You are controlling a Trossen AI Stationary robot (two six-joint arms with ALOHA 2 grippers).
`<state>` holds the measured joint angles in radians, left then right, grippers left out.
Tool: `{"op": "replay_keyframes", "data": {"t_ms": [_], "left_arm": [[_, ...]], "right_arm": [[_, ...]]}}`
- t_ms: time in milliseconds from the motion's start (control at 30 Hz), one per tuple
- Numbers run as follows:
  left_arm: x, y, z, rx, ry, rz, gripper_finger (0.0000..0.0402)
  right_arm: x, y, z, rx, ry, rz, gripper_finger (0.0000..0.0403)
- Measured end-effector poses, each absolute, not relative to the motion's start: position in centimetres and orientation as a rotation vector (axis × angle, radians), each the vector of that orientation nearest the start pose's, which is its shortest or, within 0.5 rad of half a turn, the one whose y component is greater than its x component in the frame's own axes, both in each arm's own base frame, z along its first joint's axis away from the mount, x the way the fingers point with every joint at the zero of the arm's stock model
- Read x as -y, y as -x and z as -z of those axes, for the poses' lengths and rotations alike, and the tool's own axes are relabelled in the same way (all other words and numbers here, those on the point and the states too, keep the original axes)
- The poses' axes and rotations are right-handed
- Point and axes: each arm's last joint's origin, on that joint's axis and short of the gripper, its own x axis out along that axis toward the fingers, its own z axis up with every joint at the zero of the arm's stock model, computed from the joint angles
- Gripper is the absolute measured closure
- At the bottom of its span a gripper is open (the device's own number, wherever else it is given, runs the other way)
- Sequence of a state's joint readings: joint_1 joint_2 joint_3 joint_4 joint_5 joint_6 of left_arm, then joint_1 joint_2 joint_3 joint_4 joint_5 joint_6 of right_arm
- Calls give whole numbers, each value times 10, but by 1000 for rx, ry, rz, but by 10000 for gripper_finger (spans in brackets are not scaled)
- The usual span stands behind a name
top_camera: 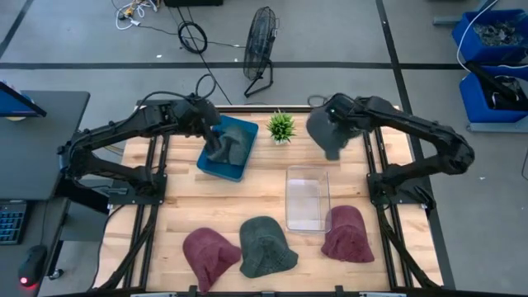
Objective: Pick & Place hat
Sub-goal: Put the top black cap into the blue bin
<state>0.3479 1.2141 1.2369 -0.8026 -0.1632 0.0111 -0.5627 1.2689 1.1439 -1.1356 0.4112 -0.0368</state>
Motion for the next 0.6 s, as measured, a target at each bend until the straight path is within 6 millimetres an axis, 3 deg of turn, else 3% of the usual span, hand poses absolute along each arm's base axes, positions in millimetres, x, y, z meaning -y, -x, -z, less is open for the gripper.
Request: {"op": "replay_keyframes", "data": {"t_ms": [167, 267, 400, 600], "left_arm": [[-87, -243, -341, -769, 78, -468, 223], [-85, -261, -337, -714, 63, -444, 223], [-80, -287, -335, -605, -30, -385, 223], [-70, -324, -333, -428, -110, -329, 223]], "right_arm": [[122, -197, -323, -827, -245, 939, 400], [123, -212, -331, -647, -303, 934, 400], [128, -237, -326, -551, -301, 906, 401], [135, -274, -297, -575, -296, 867, 401]]}}
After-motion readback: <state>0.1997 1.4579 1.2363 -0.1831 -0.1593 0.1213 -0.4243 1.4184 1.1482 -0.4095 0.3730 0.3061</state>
